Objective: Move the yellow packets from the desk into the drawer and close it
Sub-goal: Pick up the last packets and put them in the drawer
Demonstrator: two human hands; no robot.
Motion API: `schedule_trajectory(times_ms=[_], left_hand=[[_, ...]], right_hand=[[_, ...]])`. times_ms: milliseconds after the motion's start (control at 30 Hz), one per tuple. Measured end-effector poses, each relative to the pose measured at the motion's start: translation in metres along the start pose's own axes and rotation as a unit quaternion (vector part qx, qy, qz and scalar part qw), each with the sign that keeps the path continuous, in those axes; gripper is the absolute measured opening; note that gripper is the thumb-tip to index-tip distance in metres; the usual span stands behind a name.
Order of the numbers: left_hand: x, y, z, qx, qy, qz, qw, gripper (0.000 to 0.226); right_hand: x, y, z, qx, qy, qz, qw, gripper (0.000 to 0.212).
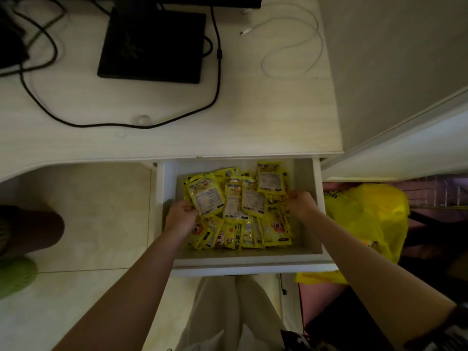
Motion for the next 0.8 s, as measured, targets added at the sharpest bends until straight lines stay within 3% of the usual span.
schedule_trajectory(times_ms=[167, 433, 800], left_hand=[[-0.007, -0.031, -0.016, -0.028, -0.004, 0.035, 0.999, 0.039], [0.007, -0.095, -0.058, -0.112, -0.015, 0.084, 0.99, 0.032], [0.074, -0.166, -0.122, -0.211, 0.013, 0.109, 0.971, 0.026]], right_hand=[[0.013, -0.032, -0.012, -0.014, -0.036, -0.052, 0.998, 0.028], [0.06, -0.095, 0.005, 0.003, -0.123, -0.199, 0.972, 0.039], [0.13, -0.179, 0.117, 0.051, -0.327, -0.391, 0.859, 0.034]])
Point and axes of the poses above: each hand's wrist, its own y-axis towards the middle knuckle, its own z-axis out of the palm, x = y × z, the point moved 5 cm from there along y, towards the middle knuckle, and after that the axes turned 1 degree about -y, right-handed, at the moved point
